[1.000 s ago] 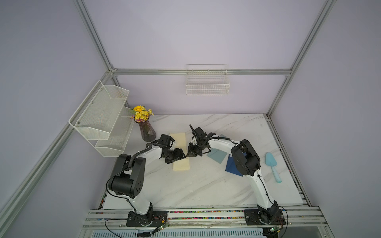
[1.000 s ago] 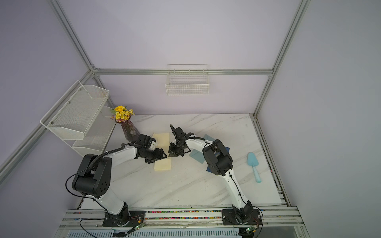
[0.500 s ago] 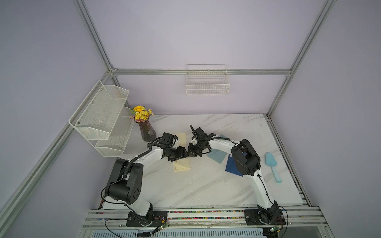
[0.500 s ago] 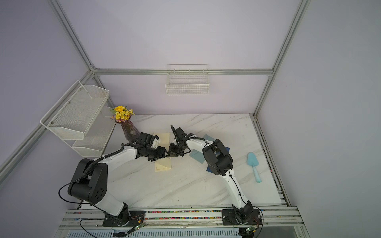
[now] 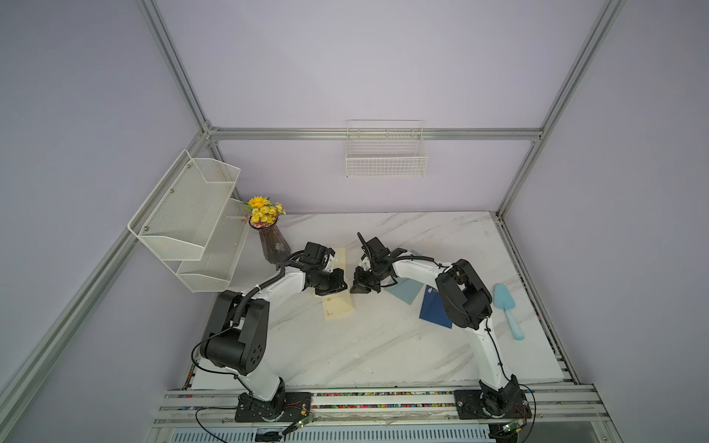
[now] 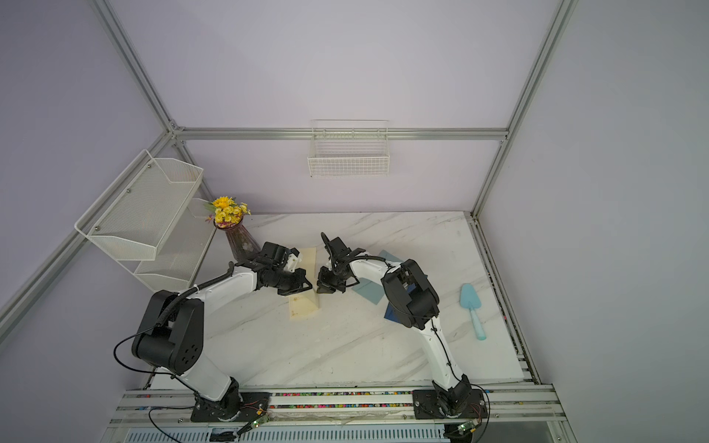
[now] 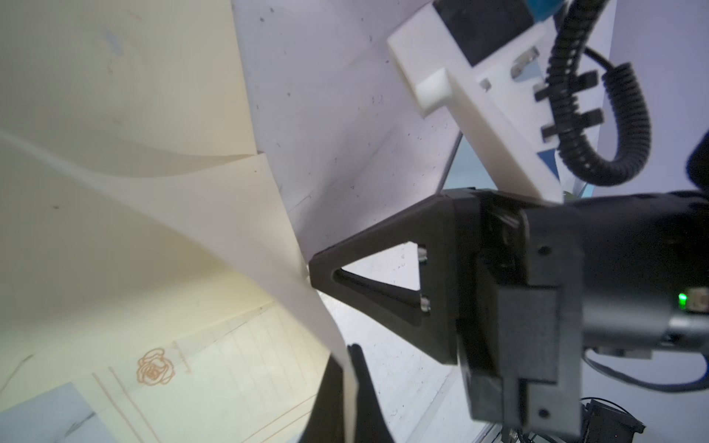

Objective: Fold the letter paper in half and place it into the envelope
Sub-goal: Pick up the letter paper from the center of the board, then fold the letter paper.

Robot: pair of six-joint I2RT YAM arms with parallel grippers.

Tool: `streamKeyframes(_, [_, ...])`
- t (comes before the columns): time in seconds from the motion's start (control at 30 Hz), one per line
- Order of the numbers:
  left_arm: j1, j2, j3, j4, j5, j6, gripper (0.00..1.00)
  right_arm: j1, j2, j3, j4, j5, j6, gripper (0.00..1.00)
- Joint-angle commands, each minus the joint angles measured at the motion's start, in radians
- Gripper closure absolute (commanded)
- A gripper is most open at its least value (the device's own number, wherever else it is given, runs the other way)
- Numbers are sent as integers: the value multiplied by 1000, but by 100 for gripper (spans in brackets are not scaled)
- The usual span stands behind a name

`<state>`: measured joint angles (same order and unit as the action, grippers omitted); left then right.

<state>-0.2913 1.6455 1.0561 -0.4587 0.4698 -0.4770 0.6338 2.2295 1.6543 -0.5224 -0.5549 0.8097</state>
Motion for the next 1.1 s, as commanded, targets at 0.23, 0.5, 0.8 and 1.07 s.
streamKeyframes(0.23, [-42, -68, 71, 15, 77, -17, 100, -123, -244, -193, -13, 42, -18, 100])
streamKeyframes(0.5, [-118, -63, 79, 27, 83, -27, 100, -145, -287, -233, -15, 51, -18, 100])
streamKeyframes(0.8, [-138, -7, 45, 104, 113, -32, 100, -148, -321, -282, -10, 47, -8, 46])
streamKeyframes(1.07, [-137, 22, -13, 237, 170, -88, 100, -147, -332, -351, 106, -2, 55, 22])
